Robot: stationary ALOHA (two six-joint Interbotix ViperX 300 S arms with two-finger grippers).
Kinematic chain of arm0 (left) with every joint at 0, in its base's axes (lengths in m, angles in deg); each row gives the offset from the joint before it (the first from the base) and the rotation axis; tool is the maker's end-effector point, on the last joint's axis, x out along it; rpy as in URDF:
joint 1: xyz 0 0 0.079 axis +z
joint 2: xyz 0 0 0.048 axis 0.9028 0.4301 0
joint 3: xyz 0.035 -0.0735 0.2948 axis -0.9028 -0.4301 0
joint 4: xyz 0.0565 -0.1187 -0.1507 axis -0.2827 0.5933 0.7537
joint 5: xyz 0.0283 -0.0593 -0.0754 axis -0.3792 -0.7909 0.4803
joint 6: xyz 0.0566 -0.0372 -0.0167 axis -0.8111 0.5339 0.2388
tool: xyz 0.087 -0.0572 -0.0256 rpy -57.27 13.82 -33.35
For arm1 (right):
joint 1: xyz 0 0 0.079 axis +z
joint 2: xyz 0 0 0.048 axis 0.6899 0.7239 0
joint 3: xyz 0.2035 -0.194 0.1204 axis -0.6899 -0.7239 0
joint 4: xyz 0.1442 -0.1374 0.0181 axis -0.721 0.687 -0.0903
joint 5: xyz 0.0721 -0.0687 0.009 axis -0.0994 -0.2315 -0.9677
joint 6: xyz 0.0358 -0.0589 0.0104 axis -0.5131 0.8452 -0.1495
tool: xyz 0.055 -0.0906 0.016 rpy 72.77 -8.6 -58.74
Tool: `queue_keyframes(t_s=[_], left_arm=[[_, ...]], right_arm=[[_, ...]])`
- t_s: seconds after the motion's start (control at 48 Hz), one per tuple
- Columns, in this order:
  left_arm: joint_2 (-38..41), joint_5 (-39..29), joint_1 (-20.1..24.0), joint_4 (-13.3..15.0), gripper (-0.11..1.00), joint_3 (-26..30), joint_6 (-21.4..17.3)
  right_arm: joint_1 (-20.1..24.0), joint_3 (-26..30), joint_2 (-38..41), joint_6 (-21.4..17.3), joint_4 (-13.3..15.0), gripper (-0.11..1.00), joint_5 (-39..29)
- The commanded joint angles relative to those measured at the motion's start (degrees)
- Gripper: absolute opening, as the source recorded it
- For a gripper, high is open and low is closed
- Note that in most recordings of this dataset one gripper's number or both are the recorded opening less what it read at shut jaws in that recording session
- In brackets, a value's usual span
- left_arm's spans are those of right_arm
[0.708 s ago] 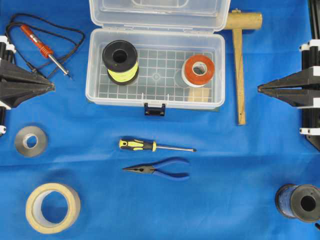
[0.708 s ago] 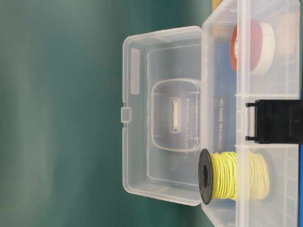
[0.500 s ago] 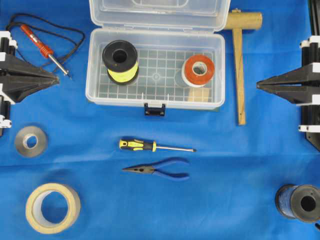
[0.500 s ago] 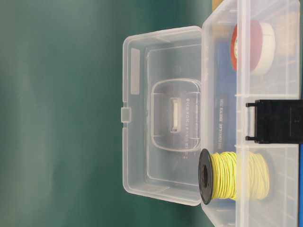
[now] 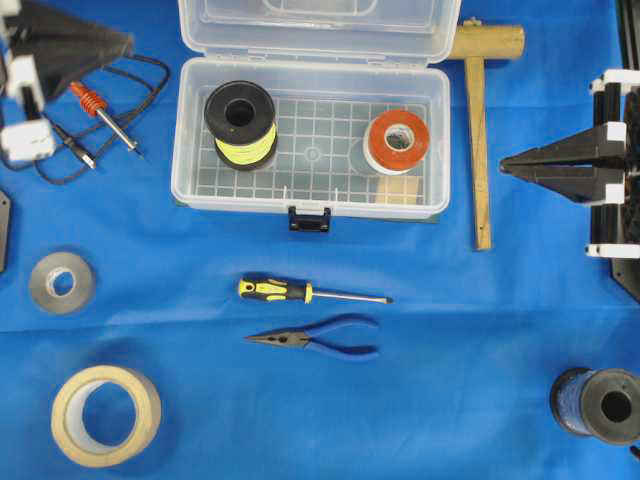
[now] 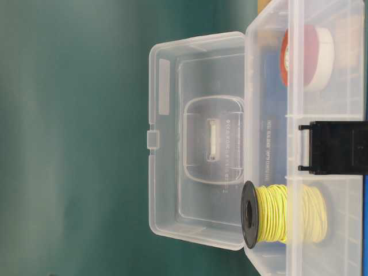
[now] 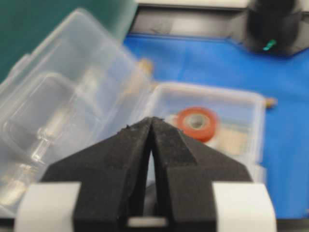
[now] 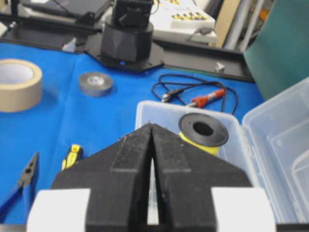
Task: Close the tool box with the left arm.
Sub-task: 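Move the left gripper up and behind the open clear lid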
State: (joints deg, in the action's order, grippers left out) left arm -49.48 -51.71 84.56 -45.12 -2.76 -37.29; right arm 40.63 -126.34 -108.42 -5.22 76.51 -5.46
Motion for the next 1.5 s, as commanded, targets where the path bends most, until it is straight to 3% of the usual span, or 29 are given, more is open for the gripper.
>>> queue_keyframes(t_s=[0.0, 0.042, 0.25, 0.333, 0.521, 0.771, 1.104, 1.479], left_arm=[[3.43, -2.20, 2.64, 0.09, 0.07, 5.19, -1.32], [5.19, -2.90, 3.69, 0.09, 0.15, 6.86, -2.20], [15.91, -7.03, 9.05, -0.44, 0.75, 14.41, -3.69], [20.39, -10.02, 10.63, -0.35, 0.89, 17.75, -7.65], [29.27, -15.03, 13.54, -0.26, 0.88, 26.28, -11.95], [38.23, -17.67, 18.81, -0.26, 0.89, 34.01, -13.45], [44.56, -17.67, 20.92, -0.26, 0.89, 35.07, -13.71], [44.82, -23.38, 17.58, -0.18, 0.89, 34.80, -13.80]], right_arm=[[-0.09, 1.41, 0.35, -0.09, -0.09, 0.00, -0.44], [-0.18, 1.32, 0.35, -0.09, -0.09, 0.00, -0.79], [-0.18, 1.32, 0.53, -0.09, 0.00, 0.00, -1.93], [-0.18, 1.32, 0.70, -0.09, -0.09, 0.00, -2.11], [-0.18, 1.14, 1.58, -0.18, 0.00, 0.00, -2.29], [-0.18, 0.79, 2.90, -0.35, 0.00, 0.00, -2.29], [-0.18, 0.70, 3.16, -0.35, 0.00, 0.00, -2.46], [-0.18, 0.70, 3.16, -0.26, 0.00, 0.00, -2.55]])
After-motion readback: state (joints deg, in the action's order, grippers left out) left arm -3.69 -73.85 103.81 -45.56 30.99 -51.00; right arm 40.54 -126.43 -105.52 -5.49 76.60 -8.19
